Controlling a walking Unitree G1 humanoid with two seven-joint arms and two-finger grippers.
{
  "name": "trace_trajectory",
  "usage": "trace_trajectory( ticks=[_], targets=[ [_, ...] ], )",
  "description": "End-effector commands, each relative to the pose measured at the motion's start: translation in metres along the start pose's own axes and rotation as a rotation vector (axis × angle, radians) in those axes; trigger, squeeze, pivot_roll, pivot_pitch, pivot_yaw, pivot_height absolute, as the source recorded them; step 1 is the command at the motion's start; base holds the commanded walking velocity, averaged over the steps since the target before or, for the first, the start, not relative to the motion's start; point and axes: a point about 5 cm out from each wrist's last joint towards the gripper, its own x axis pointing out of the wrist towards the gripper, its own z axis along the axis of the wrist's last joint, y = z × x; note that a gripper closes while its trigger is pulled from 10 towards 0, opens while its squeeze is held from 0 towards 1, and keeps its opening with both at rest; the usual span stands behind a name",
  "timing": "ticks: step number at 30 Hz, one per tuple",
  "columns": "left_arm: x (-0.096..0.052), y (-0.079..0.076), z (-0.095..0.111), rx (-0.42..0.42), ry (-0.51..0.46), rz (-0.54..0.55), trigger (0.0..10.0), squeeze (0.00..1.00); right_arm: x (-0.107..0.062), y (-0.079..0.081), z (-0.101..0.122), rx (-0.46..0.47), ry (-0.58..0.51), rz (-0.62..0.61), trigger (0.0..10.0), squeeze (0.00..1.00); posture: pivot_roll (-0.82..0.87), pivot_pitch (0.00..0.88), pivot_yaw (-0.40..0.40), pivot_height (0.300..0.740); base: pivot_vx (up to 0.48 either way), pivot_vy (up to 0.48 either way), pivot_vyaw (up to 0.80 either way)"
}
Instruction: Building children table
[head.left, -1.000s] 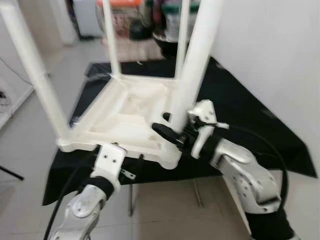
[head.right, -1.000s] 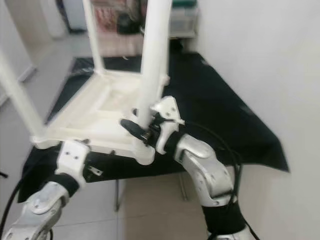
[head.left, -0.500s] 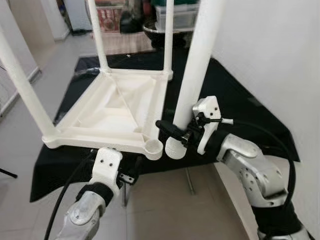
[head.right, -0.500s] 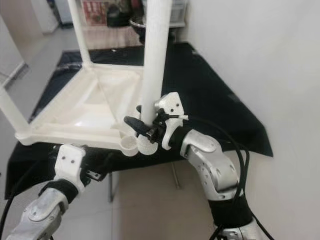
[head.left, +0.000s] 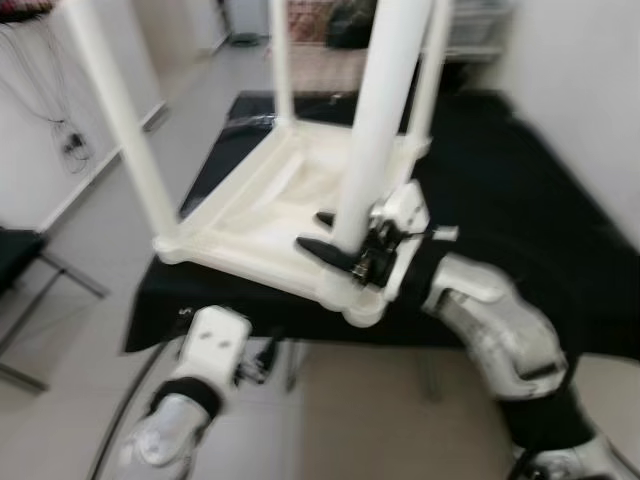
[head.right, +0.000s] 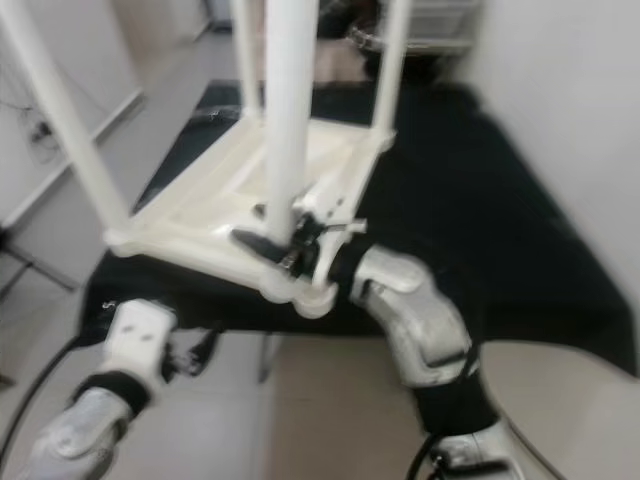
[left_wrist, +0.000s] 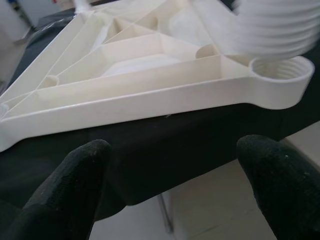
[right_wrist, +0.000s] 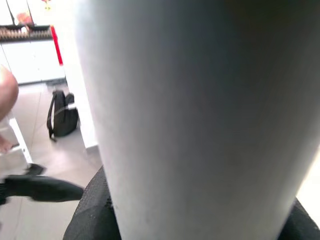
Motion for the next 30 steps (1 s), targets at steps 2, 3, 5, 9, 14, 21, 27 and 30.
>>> trace_trajectory(
  ticks=[2, 3, 5, 9, 14, 21, 27, 30],
  targets=[
    [-0.002, 0.001, -0.002, 0.016, 0.006, -0.028, 10.0, 0.00, 0.005, -0.003, 0.007, -0.013, -0.037, -0.008, 10.0, 0.00, -0.02, 0.132, -0.041, 0.740, 0.000, 0.000, 0.79],
    [-0.002, 0.001, -0.002, 0.016, 0.006, -0.028, 10.0, 0.00, 0.005, -0.003, 0.007, -0.013, -0.037, -0.008, 10.0, 0.00, -0.02, 0.132, -0.041, 0.740, 0.000, 0.000, 0.79],
    [-0.001, 0.003, -0.003, -0.009, 0.005, -0.042, 10.0, 0.00, 0.006, -0.008, 0.009, 0.002, -0.056, -0.020, 10.0, 0.00, -0.02, 0.141, -0.039, 0.740, 0.000, 0.000, 0.79],
    [0.002, 0.005, -0.004, -0.012, 0.003, -0.054, 10.0, 0.00, 0.007, -0.013, 0.011, 0.024, -0.074, -0.023, 10.0, 0.00, -0.01, 0.153, -0.038, 0.740, 0.000, 0.000, 0.60],
    [0.006, 0.004, 0.001, -0.002, -0.025, -0.155, 10.0, 0.00, -0.005, -0.026, 0.020, 0.007, -0.079, 0.055, 10.0, 0.00, -0.02, 0.180, -0.027, 0.740, 0.000, 0.000, 0.00],
    [-0.003, -0.004, 0.007, -0.023, -0.061, -0.257, 0.0, 0.00, -0.027, -0.039, 0.025, -0.027, -0.040, 0.167, 10.0, 0.00, -0.01, 0.209, -0.015, 0.740, 0.000, 0.000, 0.00],
    [-0.006, -0.008, 0.011, -0.054, -0.083, -0.307, 0.0, 0.00, -0.045, -0.047, 0.024, -0.017, -0.007, 0.278, 10.0, 0.00, 0.00, 0.229, -0.013, 0.740, 0.000, 0.000, 0.00],
    [-0.007, -0.008, 0.011, -0.065, -0.084, -0.315, 0.0, 0.00, -0.045, -0.045, 0.023, -0.013, -0.004, 0.306, 10.0, 0.00, 0.00, 0.238, -0.010, 0.740, 0.000, 0.000, 0.00]
  ],
)
